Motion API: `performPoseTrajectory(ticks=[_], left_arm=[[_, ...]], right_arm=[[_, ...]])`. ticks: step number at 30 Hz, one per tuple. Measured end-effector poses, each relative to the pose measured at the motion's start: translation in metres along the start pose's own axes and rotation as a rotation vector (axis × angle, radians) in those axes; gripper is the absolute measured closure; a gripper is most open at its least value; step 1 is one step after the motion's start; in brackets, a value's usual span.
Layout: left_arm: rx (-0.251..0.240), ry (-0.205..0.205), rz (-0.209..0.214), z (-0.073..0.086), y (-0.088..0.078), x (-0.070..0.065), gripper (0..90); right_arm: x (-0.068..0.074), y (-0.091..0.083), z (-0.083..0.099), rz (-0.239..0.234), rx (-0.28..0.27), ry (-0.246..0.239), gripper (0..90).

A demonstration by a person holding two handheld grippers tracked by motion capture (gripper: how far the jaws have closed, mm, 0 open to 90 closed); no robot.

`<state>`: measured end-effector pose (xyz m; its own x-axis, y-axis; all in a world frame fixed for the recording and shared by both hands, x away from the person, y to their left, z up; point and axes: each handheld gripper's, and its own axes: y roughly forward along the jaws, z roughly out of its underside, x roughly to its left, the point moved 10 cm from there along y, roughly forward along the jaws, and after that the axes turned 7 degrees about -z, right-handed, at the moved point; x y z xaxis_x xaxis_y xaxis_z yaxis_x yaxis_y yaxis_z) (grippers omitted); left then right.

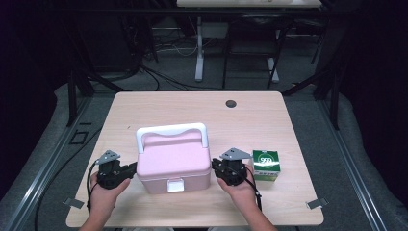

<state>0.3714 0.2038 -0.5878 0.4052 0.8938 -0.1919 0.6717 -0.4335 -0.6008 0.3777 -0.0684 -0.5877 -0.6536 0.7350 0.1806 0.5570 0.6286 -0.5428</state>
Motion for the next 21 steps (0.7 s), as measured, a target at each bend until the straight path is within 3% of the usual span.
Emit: performPoseTrajectory(ticks=[6, 8, 12, 16, 19, 21], left_arm=[[0.016, 0.033, 0.002, -0.002, 0.004, -0.012, 88.3], [0.023, 0.047, 0.005, -0.003, 0.006, -0.017, 89.4], [0.035, 0.053, 0.034, -0.003, 0.009, -0.026, 89.5], [0.04, 0.053, 0.046, -0.003, 0.01, -0.033, 89.5], [0.043, 0.052, 0.063, -0.003, 0.01, -0.035, 89.4], [0.045, 0.057, 0.061, -0.004, 0.009, -0.034, 84.3]], right_arm=[[0.002, -0.011, 0.006, -0.022, -0.004, 0.046, 84.9], [0.002, -0.016, 0.009, -0.007, 0.009, 0.044, 86.8], [-0.002, -0.025, 0.013, 0.042, 0.01, 0.027, 88.6], [-0.001, -0.033, 0.019, 0.022, 0.013, 0.06, 89.9], [0.001, -0.038, 0.022, 0.024, 0.018, 0.059, 89.8], [0.001, -0.039, 0.023, 0.024, 0.023, 0.055, 89.0]])
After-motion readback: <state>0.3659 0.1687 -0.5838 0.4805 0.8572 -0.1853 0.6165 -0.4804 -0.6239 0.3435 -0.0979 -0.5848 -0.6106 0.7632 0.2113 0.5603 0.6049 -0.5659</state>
